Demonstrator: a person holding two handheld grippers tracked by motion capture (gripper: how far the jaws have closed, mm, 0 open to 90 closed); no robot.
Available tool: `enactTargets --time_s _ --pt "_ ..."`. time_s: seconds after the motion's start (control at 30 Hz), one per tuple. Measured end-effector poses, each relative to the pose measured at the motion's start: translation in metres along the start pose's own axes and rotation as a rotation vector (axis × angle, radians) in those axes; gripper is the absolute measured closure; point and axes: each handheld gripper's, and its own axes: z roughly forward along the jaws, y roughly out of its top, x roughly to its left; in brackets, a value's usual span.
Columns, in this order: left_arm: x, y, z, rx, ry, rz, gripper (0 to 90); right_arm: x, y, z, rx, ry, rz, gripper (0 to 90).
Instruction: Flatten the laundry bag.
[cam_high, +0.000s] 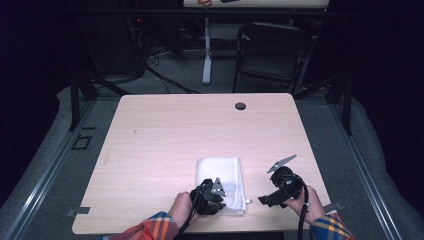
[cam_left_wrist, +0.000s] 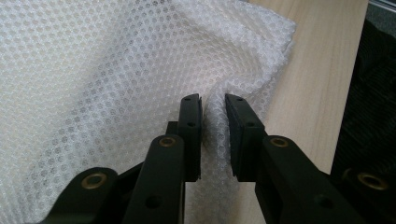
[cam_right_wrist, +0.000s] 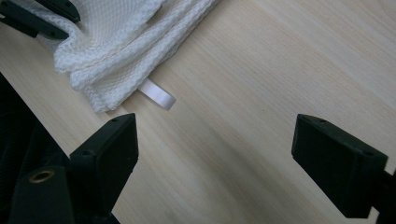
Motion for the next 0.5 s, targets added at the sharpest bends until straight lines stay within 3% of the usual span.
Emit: enactTargets --time_s 0.03,0.07,0.13,0.2,0.27,0.3,0.33,0.37,0.5 --pt "0.0 0.0 0.0 -0.008 -0.002 -0.01 80.2 0.002 -0.001 0.002 -0.029 0.011 0.021 17.9" --pt "0.0 0.0 0.0 -0.011 0.001 -0.009 81.7 0.002 0.001 0.001 -0.006 0.005 -0.013 22.9" --pt "0.0 0.0 -0.001 -0.011 0.001 -0.008 82.5 0.003 0.001 0.001 -0.006 0.004 -0.013 26.9" --pt "0.0 0.0 -0.001 -0.017 0.0 -0.009 83.3 0.007 0.003 0.002 -0.003 0.015 -0.04 40.6" --pt "0.001 0.0 -0.002 -0.022 -0.002 -0.013 83.6 0.008 0.003 0.003 -0.016 0.024 -0.042 44.4" --pt "0.001 0.0 -0.003 -0.025 -0.002 -0.013 83.7 0.01 0.004 0.003 -0.012 0.034 -0.064 54.9" --pt "0.001 0.0 -0.003 -0.027 -0.002 -0.013 83.7 0.01 0.004 0.003 -0.012 0.034 -0.064 54.9" --pt "0.001 0.0 -0.004 -0.026 0.0 -0.006 83.8 0.014 0.006 0.005 -0.014 0.044 -0.083 65.5" --pt "0.001 0.0 -0.005 -0.04 0.0 -0.009 84.0 0.023 0.01 0.008 -0.015 0.047 -0.119 80.0"
